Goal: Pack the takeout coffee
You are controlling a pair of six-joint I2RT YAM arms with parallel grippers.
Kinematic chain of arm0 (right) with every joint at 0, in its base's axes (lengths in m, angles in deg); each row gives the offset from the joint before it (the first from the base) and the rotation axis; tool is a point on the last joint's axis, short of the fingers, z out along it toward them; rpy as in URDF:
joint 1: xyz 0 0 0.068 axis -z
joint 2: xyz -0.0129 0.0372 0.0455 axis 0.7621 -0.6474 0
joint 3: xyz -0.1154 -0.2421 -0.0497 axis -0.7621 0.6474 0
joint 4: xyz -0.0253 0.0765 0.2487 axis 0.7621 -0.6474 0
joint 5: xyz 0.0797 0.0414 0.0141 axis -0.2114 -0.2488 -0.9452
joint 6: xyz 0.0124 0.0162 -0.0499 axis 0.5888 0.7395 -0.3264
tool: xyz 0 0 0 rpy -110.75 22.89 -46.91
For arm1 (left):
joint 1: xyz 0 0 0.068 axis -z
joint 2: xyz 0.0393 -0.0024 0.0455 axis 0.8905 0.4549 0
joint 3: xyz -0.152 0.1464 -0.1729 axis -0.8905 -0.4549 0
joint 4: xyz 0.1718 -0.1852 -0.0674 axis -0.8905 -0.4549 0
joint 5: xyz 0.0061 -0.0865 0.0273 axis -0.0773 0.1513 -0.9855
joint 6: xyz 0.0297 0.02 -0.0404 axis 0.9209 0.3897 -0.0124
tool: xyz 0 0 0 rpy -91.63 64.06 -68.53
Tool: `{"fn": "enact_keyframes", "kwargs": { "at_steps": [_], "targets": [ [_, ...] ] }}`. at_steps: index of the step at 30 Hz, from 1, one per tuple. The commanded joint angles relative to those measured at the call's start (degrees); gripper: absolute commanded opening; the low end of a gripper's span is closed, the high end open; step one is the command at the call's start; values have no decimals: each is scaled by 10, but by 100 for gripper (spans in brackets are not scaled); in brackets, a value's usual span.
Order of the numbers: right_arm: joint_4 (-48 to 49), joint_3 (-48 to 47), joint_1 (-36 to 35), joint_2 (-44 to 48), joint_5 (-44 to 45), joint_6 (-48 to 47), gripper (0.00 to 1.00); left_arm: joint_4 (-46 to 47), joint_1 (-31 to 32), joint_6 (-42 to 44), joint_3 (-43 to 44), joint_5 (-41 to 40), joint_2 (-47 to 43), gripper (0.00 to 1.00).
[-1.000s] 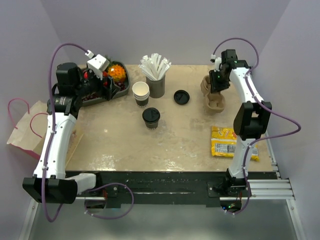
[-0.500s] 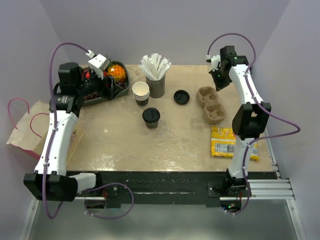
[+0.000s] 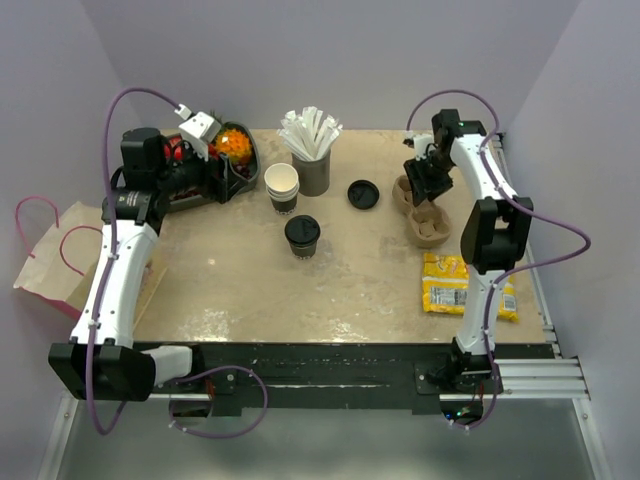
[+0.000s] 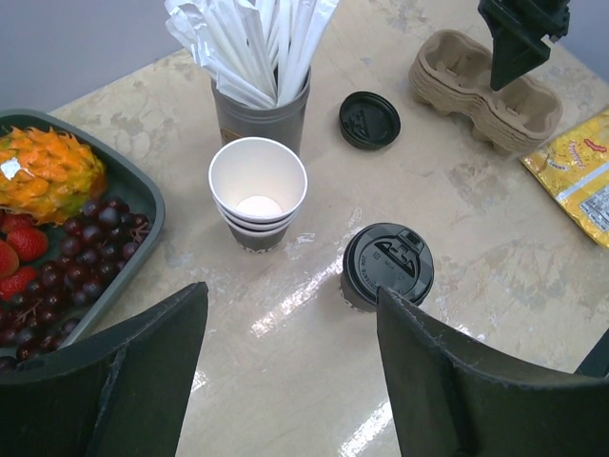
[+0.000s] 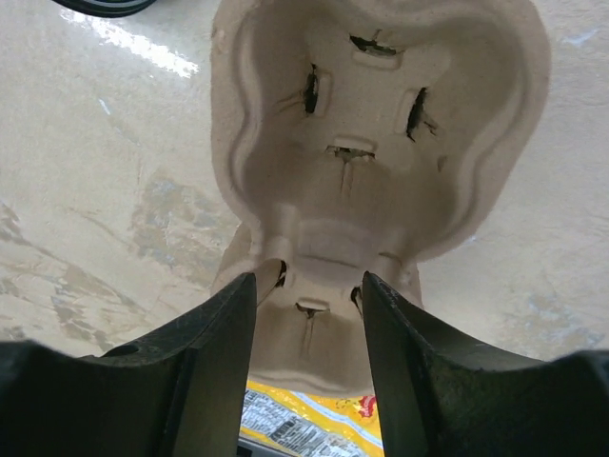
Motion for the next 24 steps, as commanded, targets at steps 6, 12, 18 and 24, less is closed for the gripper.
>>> {"fn": "enact_keyframes", "kwargs": {
  "at_steps": [6,12,18,24],
  "targets": [
    [-4,-32,-1,-35,2,4,54,10,-4,3,-3,-6,-2,76],
    [-6,-25,-1,-39,14,5,54,11,-8,2,-3,-5,1,76],
    [-5,-16,-1,-32,24,6,54,15,-8,-2,-7,-2,2,76],
    [-4,-17,-1,-30,23,7,36,18,-8,-5,-11,2,2,76]
  ]
}}
